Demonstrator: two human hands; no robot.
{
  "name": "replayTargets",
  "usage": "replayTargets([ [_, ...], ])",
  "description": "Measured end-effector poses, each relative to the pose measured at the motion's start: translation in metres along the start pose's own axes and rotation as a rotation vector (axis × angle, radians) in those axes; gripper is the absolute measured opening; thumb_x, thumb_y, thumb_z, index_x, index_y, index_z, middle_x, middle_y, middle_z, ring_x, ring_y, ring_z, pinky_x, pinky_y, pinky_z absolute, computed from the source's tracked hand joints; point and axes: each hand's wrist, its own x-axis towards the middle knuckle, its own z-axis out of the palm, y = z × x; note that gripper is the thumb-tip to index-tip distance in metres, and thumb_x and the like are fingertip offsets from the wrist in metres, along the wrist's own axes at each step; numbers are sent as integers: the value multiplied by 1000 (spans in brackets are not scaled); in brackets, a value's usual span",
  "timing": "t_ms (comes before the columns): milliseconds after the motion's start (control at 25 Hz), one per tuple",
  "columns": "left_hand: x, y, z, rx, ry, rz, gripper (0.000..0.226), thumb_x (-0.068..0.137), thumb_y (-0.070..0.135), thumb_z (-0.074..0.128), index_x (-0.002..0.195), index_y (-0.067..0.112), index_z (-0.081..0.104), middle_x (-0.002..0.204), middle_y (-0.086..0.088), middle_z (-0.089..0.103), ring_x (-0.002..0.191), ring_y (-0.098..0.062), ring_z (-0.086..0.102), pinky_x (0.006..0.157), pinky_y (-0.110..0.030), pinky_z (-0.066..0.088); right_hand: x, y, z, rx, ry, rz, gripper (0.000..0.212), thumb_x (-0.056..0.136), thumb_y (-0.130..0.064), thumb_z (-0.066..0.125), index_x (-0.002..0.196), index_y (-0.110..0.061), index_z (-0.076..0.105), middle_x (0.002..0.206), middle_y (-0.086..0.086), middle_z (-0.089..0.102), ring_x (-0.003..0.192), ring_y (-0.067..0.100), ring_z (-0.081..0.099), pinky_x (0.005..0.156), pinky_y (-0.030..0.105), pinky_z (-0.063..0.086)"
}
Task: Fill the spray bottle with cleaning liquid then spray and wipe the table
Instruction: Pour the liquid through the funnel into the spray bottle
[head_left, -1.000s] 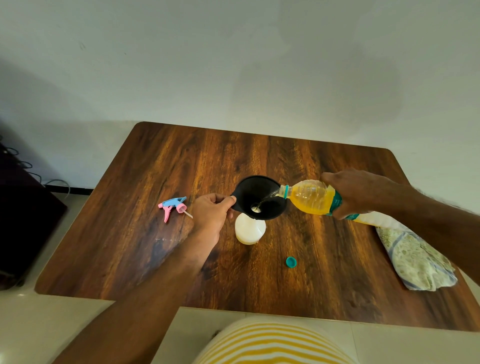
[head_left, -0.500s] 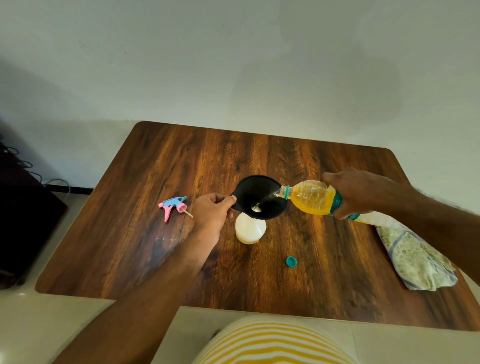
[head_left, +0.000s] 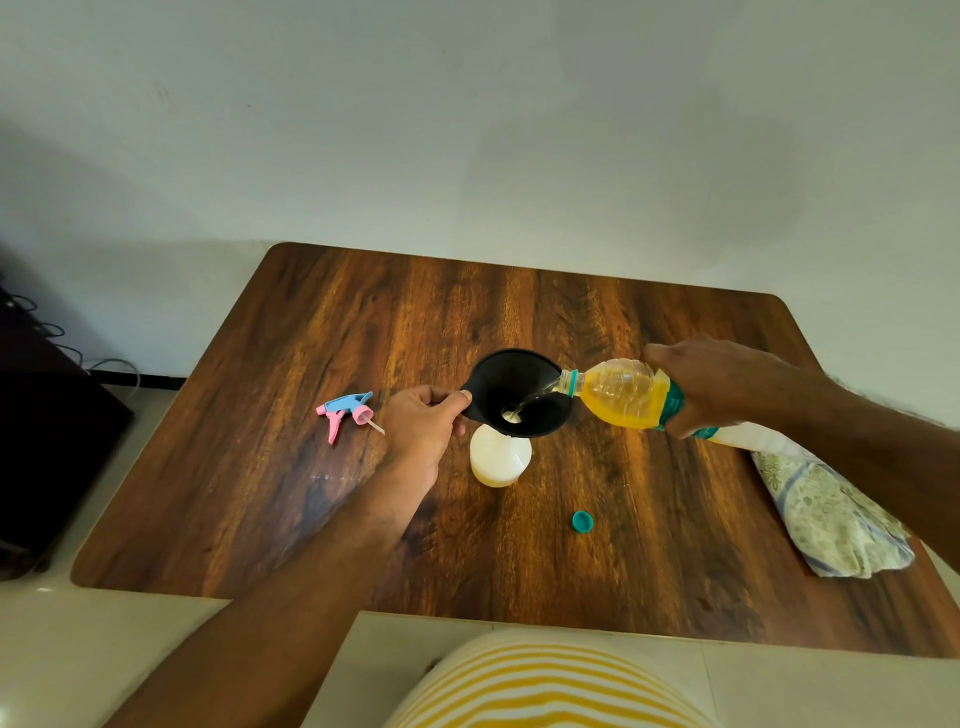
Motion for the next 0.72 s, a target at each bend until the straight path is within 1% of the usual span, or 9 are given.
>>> replayTargets([
  [80,0,0,0,-4,-2,0,10,86,12,73,76,10,73,60,-8,69,40,-5,57,43,-10,45,0,0,0,7,5,0,76,69,-46,84,129,-22,44,117,-1,63,89,8,49,74,26,50],
  [240,-1,0,-1,-1,-4,-5,11,85,12,74,75,10,73,56,-4,68,40,-4,57,43,-10,45,-1,-2,0,11,13,1,75,69,-46,85,128,-22,45,115,-2,63,90,8,51,76,26,52],
  [400,-1,1,0,-5,-2,-13,10,85,11,74,75,10,73,53,-1,66,39,-4,56,42,-10,45,-2,-4,-1,0,11,-2,77,69,-47,84,130,-22,44,117,-1,63,101,13,60,81,30,57],
  [720,0,0,0,-9,-8,-13,10,86,11,73,77,9,73,56,-3,67,39,-3,56,42,-8,43,1,-3,3,-3,16,5,80,69,-47,84,133,-23,43,120,-1,63,107,14,60,81,29,54],
])
